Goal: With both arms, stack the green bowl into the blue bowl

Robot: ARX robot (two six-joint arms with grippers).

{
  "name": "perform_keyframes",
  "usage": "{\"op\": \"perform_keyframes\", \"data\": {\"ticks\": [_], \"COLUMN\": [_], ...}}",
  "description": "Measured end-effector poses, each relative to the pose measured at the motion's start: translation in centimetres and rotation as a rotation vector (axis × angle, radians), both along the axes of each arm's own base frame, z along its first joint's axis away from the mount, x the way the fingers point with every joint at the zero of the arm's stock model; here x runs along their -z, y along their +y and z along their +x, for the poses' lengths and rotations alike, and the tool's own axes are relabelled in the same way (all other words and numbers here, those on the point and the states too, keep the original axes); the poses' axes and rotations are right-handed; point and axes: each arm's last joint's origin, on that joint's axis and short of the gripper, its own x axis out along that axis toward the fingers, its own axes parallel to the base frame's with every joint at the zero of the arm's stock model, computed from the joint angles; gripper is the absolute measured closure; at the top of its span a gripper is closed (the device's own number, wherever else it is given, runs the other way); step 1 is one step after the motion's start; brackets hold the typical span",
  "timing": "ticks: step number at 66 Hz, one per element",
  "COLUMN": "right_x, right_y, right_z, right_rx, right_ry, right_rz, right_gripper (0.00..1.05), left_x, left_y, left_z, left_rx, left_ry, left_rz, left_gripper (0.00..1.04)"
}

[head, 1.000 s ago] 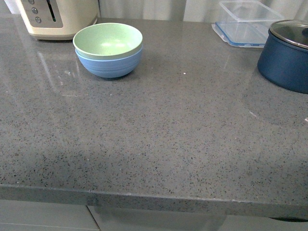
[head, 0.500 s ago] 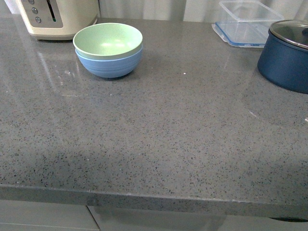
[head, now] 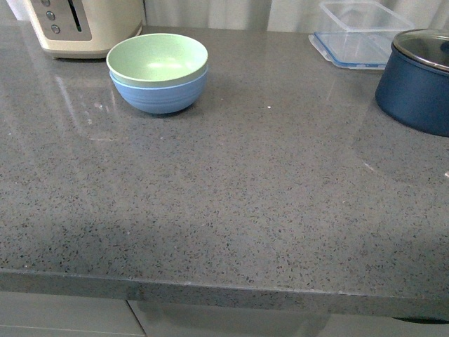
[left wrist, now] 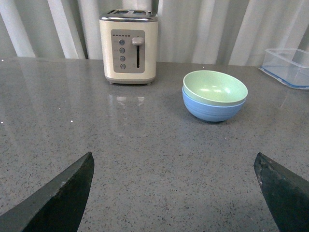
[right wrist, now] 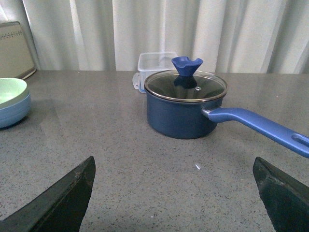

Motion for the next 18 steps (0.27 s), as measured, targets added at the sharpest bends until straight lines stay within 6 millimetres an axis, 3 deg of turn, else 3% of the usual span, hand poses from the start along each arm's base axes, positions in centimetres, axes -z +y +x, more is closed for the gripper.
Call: {"op": "perform_keyframes", "data": {"ticks": [18], "right_x": [0.00], "right_y": [0.00], "right_z": [0.00], "right_rx": [0.000], "right_ry": [0.000], "right_rz": [0.000], "right_gripper": [0.10], "left_x": [0.00], "left_y": [0.00], "left_z": [0.00], "left_rx": [0.000], "left_ry": [0.000], "left_rz": [0.000], "left_gripper": [0.07]}}
